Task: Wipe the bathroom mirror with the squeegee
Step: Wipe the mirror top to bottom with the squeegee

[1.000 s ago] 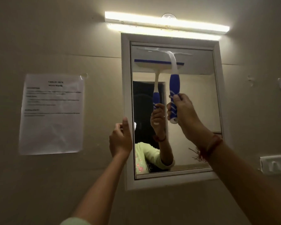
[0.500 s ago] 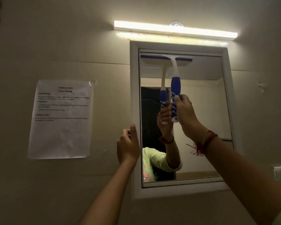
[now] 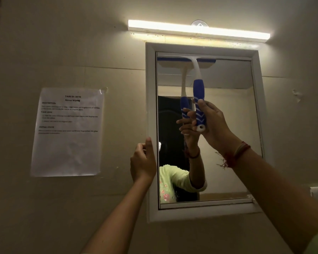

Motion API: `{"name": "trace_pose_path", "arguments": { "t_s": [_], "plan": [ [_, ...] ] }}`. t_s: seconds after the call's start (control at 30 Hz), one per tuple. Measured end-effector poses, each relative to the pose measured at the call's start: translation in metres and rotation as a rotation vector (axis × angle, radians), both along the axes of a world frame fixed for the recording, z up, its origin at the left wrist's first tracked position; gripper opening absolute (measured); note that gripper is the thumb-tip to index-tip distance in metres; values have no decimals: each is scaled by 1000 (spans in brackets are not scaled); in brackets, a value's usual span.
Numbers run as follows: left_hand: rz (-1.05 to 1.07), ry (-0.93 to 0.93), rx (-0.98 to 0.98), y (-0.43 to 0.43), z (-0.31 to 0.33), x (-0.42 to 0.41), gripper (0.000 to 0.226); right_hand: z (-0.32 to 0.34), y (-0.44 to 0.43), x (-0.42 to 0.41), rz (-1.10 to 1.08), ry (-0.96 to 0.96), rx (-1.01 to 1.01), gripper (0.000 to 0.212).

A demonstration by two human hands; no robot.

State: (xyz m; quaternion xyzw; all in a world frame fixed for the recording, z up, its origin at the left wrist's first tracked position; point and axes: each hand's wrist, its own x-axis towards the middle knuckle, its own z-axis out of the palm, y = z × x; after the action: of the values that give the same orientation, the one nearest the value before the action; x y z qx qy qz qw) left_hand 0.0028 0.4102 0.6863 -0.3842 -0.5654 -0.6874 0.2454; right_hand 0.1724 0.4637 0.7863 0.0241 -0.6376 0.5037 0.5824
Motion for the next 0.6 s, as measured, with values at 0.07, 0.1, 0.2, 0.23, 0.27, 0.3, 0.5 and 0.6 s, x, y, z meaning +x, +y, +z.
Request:
{"name": "trace_pose_path", "arguments": {
  "t_s": [0.07,0.1,0.2,0.23,0.27,0.3,0.5,0.6],
  "plan": [
    [1,4,5,0,0,1,52,-3,2,-6,96,5,-59,34],
    [3,5,7,0,0,1,53,-6,1,-11,191,48,-98,36],
    [7,10,9,0,1,2,55,-10,2,-15,248,76,-117,36],
    [5,7,11,-1,1,3,54,-10,2,-15,237,65,-107,36],
    [2,5,11,-1,1,3,54,-10,2,-15,254,60,-103,36],
    [2,5,10,-2,1,4,55,-9,3,-15,286,60,-102,38],
    [28,-6,1,-2,0,5,56,-5,6,-10,339,-27,-85,42],
    [23,-12,3,-2,0,5,50,-4,7,-9,377,-47,-110,42]
  ]
}}
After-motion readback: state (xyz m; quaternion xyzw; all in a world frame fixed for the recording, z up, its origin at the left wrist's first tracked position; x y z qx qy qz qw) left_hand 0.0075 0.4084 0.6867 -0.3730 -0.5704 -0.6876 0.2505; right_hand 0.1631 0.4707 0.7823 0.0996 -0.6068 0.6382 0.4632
